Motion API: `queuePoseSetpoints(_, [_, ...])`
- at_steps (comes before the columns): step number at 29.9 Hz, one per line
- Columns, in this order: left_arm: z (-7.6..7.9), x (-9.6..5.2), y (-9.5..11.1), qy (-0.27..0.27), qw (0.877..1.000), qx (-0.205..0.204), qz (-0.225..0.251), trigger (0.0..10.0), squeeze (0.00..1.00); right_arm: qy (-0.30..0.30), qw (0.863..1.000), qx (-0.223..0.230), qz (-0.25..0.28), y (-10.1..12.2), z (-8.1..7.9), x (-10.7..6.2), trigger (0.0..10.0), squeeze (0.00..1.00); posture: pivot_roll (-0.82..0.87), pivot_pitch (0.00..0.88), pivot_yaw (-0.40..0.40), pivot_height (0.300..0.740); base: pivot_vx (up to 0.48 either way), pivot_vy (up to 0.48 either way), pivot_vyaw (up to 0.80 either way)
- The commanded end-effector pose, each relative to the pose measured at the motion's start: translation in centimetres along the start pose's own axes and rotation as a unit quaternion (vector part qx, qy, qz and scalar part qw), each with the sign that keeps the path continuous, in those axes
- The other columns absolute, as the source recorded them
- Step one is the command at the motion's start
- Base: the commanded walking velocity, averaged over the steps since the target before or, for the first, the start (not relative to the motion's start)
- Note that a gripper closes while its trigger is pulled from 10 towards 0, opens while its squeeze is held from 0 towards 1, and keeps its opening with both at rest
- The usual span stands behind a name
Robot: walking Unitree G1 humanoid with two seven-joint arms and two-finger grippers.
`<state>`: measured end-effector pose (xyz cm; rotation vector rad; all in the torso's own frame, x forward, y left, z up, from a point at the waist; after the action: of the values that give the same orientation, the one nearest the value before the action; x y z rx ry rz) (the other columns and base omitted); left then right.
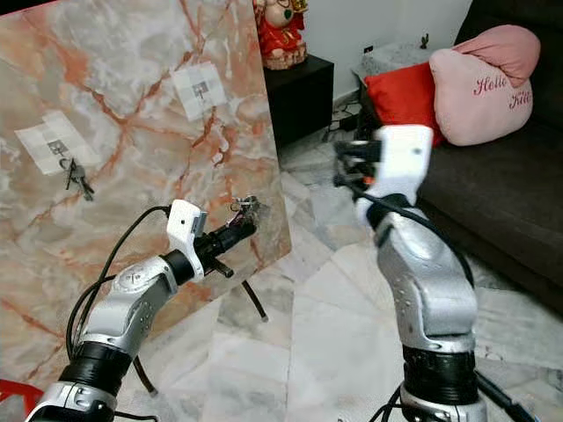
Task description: Hang keys on a hook
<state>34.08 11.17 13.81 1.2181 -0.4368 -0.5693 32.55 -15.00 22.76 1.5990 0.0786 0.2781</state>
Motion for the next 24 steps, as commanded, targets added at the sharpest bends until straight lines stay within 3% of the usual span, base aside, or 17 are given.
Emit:
queuePoseSetpoints(1, [-0.7, -0.1, 0.9, 0.024, 0.999, 0.015, 0.017, 0.0, 0.0, 0.02, 0.999, 0.031, 0.013, 0.1, -0.3, -0.1, 10.0, 0.0, 0.03, 0.016, 0.089, 0.74, 0.0, 0.0, 0.0])
queuePoseSetpoints(2, [-1.0, -0.1, 1.4, 0.041, 0.998, 0.015, 0.034, 0.0, 0.0, 0.029, 0.997, 0.066, 0.015, -0.4, -0.1, -0.4, 10.0, 0.0, 0.03, 0.013, 0.086, 0.74, 0.0, 0.0, 0.0])
queuePoseSetpoints(5, [-1.2, -0.1, 1.7, 0.049, 0.998, 0.021, 0.044, 0.0, 0.0, 0.037, 0.994, 0.098, 0.012, -1.0, 0.0, -0.6, 10.0, 0.0, 0.03, 0.013, 0.083, 0.74, 0.0, 0.0, 0.0])
queuePoseSetpoints(10, [-1.2, 0.0, 1.8, 0.055, 0.997, 0.043, 0.038, 0.0, 0.0, 0.072, 0.996, 0.061, 0.003, -2.4, -0.8, -0.9, 10.0, 0.0, 0.03, 0.01, 0.079, 0.74, 0.0, 0.0, 0.0])
queuePoseSetpoints(13, [-0.9, 0.0, 1.7, 0.034, 0.998, 0.05, 0.023, 0.0, 0.0, 0.126, 0.989, -0.073, -0.01, -3.3, -1.9, -1.4, 10.0, 0.0, 0.03, 0.008, 0.077, 0.74, 0.0, 0.0, 0.0])
queuePoseSetpoints(15, [-0.6, 0.0, 1.6, 0.023, 0.998, 0.05, 0.021, 0.0, 0.0, 0.167, 0.972, -0.166, -0.015, -3.9, -2.7, -1.8, 10.0, 0.0, 0.02, 0.004, 0.078, 0.74, 0.0, 0.0, 0.0])
queuePoseSetpoints(16, [-0.5, 0.0, 1.5, 0.017, 0.998, 0.049, 0.02, 0.0, 0.0, 0.194, 0.956, -0.218, -0.011, -4.2, -3.2, -2.1, 10.0, 0.0, 0.02, 0.0, 0.076, 0.74, 0.0, 0.0, 0.0])
queuePoseSetpoints(17, [-0.5, 0.0, 1.5, 0.017, 0.998, 0.048, 0.02, 0.0, 0.0, 0.199, 0.953, -0.227, -0.008, -4.3, -3.3, -2.1, 10.0, 0.0, 0.02, 0.0, 0.076, 0.74, 0.0, 0.0, 0.0])
queuePoseSetpoints(21, [-0.2, 0.1, 1.2, 0.011, 0.998, 0.053, 0.015, 0.0, 0.0, 0.196, 0.956, -0.216, 0.007, -4.1, -2.9, -1.9, 10.0, 0.0, 0.02, 0.0, 0.071, 0.74, 0.0, 0.0, 0.0])
queuePoseSetpoints(23, [0.3, 0.1, 0.6, -0.011, 0.998, 0.058, -0.009, 0.0, 0.0, 0.227, 0.958, -0.173, 0.029, -3.5, -3.0, -2.2, 10.0, 0.0, 0.02, 0.0, 0.071, 0.74, 0.0, 0.0, 0.0])
queuePoseSetpoints(24, [0.3, 0.1, 0.6, -0.011, 0.998, 0.058, -0.009, 0.0, 0.0, 0.227, 0.958, -0.173, 0.029, -3.5, -3.0, -2.2, 10.0, 0.0, 0.02, 0.0, 0.071, 0.74, 0.0, 0.0, 0.0])
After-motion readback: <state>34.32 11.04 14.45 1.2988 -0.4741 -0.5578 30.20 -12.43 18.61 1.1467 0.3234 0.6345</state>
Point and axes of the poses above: a point about 5 cm out from each wrist's last joint towards the gripper, its own x axis pointing out of the wrist towards the gripper, its own y axis along the axis of the wrist's last joint, z = x × y, the point moved 1 cm from there along x, pointing out of the wrist towards the gripper, and after that the axes turned 11 degrees about -x, right-handed, at the moved point
